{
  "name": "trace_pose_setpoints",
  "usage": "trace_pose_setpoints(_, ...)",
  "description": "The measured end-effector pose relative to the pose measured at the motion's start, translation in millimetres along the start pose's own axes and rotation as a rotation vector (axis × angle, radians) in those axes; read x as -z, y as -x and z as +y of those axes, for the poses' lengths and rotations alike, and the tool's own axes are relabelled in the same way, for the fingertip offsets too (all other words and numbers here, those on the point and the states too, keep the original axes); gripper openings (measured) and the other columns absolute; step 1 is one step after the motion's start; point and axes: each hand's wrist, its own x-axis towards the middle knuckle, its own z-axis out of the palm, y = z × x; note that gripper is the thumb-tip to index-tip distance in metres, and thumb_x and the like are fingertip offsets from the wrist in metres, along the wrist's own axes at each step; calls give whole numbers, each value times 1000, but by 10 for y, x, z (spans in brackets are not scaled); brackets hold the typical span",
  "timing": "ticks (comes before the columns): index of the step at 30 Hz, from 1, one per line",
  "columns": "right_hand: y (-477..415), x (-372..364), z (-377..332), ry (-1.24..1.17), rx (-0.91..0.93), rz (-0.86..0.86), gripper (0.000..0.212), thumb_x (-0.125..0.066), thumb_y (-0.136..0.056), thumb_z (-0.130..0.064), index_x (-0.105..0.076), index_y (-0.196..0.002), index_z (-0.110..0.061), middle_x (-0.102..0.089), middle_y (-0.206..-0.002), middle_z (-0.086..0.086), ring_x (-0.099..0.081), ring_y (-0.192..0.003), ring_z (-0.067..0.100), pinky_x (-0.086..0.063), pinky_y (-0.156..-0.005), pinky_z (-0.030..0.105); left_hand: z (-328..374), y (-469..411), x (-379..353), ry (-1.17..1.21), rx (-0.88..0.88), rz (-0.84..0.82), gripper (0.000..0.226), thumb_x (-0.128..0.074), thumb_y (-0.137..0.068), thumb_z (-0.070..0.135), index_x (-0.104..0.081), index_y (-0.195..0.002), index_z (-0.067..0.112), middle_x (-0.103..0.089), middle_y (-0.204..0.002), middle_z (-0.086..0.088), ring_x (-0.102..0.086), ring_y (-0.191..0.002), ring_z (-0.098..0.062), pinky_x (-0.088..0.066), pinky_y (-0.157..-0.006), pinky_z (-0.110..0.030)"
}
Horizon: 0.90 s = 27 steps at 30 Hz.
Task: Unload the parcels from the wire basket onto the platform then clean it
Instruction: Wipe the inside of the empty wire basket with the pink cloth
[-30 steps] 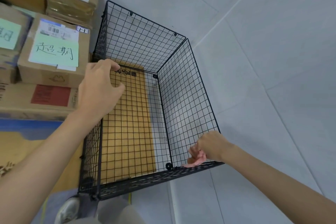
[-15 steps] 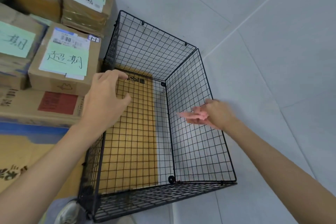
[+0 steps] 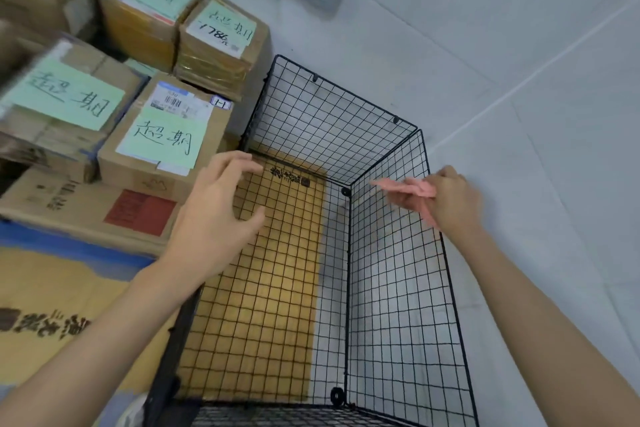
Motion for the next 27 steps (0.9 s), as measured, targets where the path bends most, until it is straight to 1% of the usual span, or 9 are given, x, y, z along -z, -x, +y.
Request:
trace_pose_setpoints(3,-132,-123,-45,49,55,-15,32,-75,-85,-37,-73,-89,-5,-60,-92,15,-52,-81,32,-36,-63,33,-2,2,-8,5,10,6,49,-74,-80,18,-54,-124,26,-36,-140,14,-44,-117,-2,-43,-87,-32)
trace_pose_setpoints(7,-119,-419,-190,558,400,-335,33,-73,-80,-58,-68,-87,-26,-53,-83,-6,-53,-81,19,-52,-65,34,-23,7,-18,-20,25,14,52,-75,-81,22,-52,-127,27,-35,-142,15,-44,-116,-1,-42,-90,-29)
trace_pose_setpoints(9,-277,-379,-197,618,390,-329,28,-76,-82,-46,-69,-96,-23,-58,-94,-4,-58,-92,19,-55,-70,33,-31,4,-24,-27,30,16,52,-76,-81,22,-53,-127,26,-36,-143,14,-45,-119,-5,-40,-91,-28)
trace_pose_setpoints(11,-499,-254,-178,605,256,-285,45,-70,-79,-61,-67,-94,-18,-59,-97,-1,-57,-94,19,-52,-69,30,-37,2,-28,-45,33,12,52,-76,-81,23,-53,-127,27,-36,-143,14,-46,-120,-6,-39,-89,-28)
trace_pose_setpoints(14,-619,-206,-203,639,197,-203,57,-60,-77,-76,-62,-78,-20,-53,-85,-1,-48,-80,17,-42,-57,27,-42,0,-29,-46,32,11,52,-76,-81,25,-52,-127,29,-36,-143,15,-46,-116,-2,-38,-91,-26)
trace_pose_setpoints(17,-359,-415,-290,626,292,-350,69,-48,-76,-87,-53,-69,-18,-47,-73,-1,-51,-69,17,-47,-55,28,-40,5,-25,-48,26,15,52,-75,-80,27,-52,-127,31,-36,-142,17,-44,-114,4,-37,-92,-24)
trace_pose_setpoints(20,-90,-490,-459,697,390,-579,89,-39,-53,-94,-62,-91,-17,-54,-75,0,-63,-63,20,-55,-52,32,-47,4,-25,-58,19,10,52,-74,-80,26,-51,-127,31,-36,-142,18,-44,-118,2,-38,-95,-25)
trace_pose_setpoints(24,85,-616,-525,738,416,-684,77,-46,-68,-87,-69,-110,-27,-49,-66,-5,-49,-52,11,-45,-51,25,-47,0,-16,-127,8,25,53,-75,-81,24,-51,-128,29,-39,-142,15,-37,-128,-7,-34,-98,-28)
trace_pose_setpoints(27,89,-574,-472,592,378,-670,64,-56,-72,-82,-69,-112,-33,-55,-73,-7,-62,-70,15,-51,-61,29,-48,-1,-12,-128,4,22,52,-74,-81,24,-51,-128,28,-40,-142,14,-39,-129,-9,-34,-99,-28)
